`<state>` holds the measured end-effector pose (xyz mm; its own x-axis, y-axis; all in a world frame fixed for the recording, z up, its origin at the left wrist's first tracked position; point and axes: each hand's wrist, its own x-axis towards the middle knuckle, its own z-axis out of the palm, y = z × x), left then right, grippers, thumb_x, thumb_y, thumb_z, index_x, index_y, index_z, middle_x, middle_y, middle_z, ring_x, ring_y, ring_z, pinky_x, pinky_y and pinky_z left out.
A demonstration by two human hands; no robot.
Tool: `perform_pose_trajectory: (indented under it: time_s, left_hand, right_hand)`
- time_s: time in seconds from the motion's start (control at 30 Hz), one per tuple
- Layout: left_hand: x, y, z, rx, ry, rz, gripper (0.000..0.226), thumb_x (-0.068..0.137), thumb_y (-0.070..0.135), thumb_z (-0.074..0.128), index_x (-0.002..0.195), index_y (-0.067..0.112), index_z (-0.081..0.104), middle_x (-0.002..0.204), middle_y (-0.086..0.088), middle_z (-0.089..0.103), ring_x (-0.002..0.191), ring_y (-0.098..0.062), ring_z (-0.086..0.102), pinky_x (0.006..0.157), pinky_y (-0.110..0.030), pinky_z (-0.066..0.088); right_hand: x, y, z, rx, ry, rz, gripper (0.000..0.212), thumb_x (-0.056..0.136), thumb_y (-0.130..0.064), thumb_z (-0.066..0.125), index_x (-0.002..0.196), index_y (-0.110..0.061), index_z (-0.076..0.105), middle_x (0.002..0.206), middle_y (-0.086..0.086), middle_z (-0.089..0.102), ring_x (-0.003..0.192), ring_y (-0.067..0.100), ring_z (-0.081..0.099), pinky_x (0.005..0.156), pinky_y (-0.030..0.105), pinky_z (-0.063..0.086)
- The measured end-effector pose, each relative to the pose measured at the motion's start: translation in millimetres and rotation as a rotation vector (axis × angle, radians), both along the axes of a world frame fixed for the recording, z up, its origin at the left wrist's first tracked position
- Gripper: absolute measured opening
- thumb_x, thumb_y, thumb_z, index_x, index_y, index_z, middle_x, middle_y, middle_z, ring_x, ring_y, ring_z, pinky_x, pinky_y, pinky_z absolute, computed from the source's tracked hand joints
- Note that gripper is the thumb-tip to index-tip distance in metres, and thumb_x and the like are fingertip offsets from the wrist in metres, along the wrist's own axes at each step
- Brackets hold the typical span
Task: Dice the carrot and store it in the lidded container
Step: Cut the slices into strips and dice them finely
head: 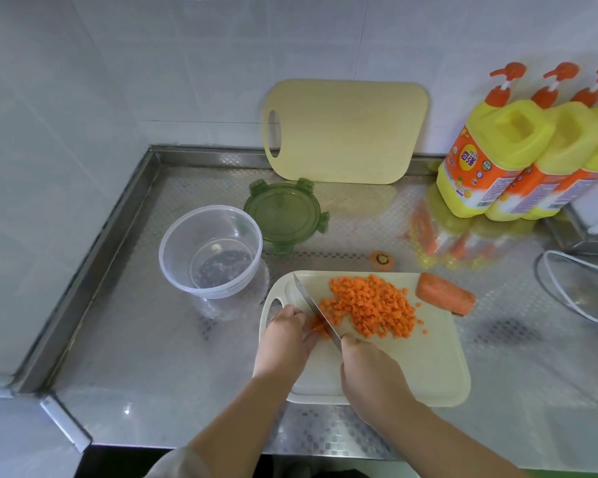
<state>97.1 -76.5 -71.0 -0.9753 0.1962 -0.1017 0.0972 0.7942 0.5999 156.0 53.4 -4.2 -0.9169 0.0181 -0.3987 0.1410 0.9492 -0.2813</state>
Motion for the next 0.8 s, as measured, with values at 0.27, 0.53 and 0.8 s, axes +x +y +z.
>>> perform_pose_trajectory:
  time_s: [0.27, 0.53, 0.8]
  left_hand:
    - [2.1, 2.0, 4.9, 0.035, 0.031, 0.007, 0.027, 0.088, 0.036, 0.064, 0.098, 0.011, 0.070, 0.100, 0.001, 0.059, 0.105, -0.016, 0.048, 0.082, -0.020, 0.039]
    - [6.7, -1.1, 2.3, 0.063, 0.028, 0.027, 0.019, 0.090, 0.030, 0.063, 0.097, 0.014, 0.071, 0.101, 0.005, 0.057, 0.102, -0.013, 0.053, 0.074, -0.012, 0.033]
    - [5.6, -0.3, -3.2, 0.029, 0.048, 0.025, 0.026, 0.088, 0.037, 0.065, 0.095, 0.013, 0.072, 0.099, 0.005, 0.057, 0.100, -0.015, 0.053, 0.076, -0.019, 0.041]
  right_hand:
    - [-7.3, 12.4, -4.1, -0.100, 0.039, -0.067, 0.009, 0.097, -0.016, 0.039, 0.089, -0.020, 0.039, 0.068, -0.009, 0.039, 0.071, 0.017, 0.046, 0.051, 0.020, 0.029]
    - [3.4, 5.7, 5.2, -0.063, 0.048, 0.021, 0.018, 0.096, -0.012, 0.038, 0.110, -0.015, 0.049, 0.076, -0.005, 0.040, 0.072, 0.018, 0.046, 0.048, 0.020, 0.026]
    - [4.0, 0.1, 1.4, -0.015, 0.035, 0.014, 0.025, 0.095, -0.006, 0.039, 0.116, -0.014, 0.047, 0.095, 0.001, 0.056, 0.074, 0.016, 0.046, 0.057, 0.023, 0.033]
